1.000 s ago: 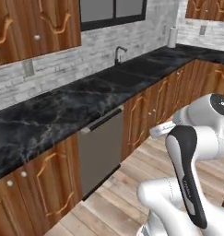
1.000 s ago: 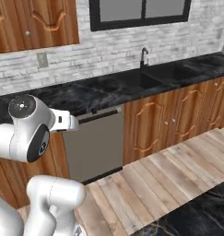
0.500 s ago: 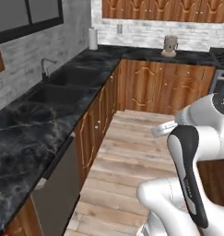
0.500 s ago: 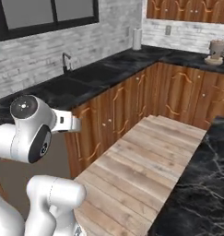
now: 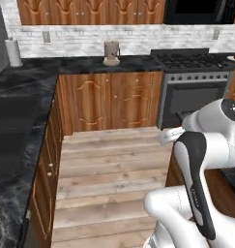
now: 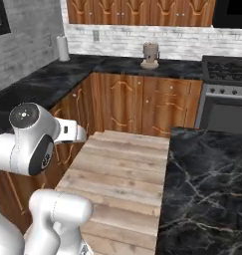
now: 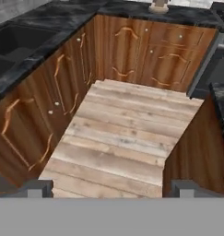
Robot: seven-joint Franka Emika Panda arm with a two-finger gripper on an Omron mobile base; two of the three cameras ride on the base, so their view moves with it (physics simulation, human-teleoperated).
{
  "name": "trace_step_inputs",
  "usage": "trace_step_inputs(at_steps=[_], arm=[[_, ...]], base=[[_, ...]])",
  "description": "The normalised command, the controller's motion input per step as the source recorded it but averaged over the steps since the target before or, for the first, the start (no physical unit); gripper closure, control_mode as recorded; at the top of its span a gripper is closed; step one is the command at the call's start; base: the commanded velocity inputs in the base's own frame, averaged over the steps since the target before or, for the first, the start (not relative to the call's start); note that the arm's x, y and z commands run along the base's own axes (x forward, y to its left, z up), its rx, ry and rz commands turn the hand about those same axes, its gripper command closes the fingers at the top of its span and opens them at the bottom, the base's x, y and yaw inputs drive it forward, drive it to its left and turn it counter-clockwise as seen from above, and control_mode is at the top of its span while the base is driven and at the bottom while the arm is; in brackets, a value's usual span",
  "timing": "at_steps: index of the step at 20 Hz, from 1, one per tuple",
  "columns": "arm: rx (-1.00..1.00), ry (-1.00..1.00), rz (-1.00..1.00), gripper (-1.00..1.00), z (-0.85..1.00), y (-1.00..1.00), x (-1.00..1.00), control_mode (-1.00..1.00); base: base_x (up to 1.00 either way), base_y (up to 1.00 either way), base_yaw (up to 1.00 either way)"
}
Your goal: Place one of the steaks on the plate and the other in the bowl. Then place the bowl in the fridge.
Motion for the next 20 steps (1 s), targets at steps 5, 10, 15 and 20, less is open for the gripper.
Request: trace_step_inputs(at_steps=[5,10,15,20], arm=[[0.0,0.0,0.0,-1.0,0.0,0.0,0.0,1.0],[0.0,0.0,0.0,-1.0,0.0,0.0,0.0,1.0],[0.0,0.0,0.0,-1.0,0.0,0.0,0.0,1.0],[0.0,0.0,0.0,-1.0,0.0,0.0,0.0,1.0]], base=[[1.0,0.25,-0.59],[1.0,0.74,-0.48],[1.0,0.95,-0.31],[1.0,0.58,-0.33]])
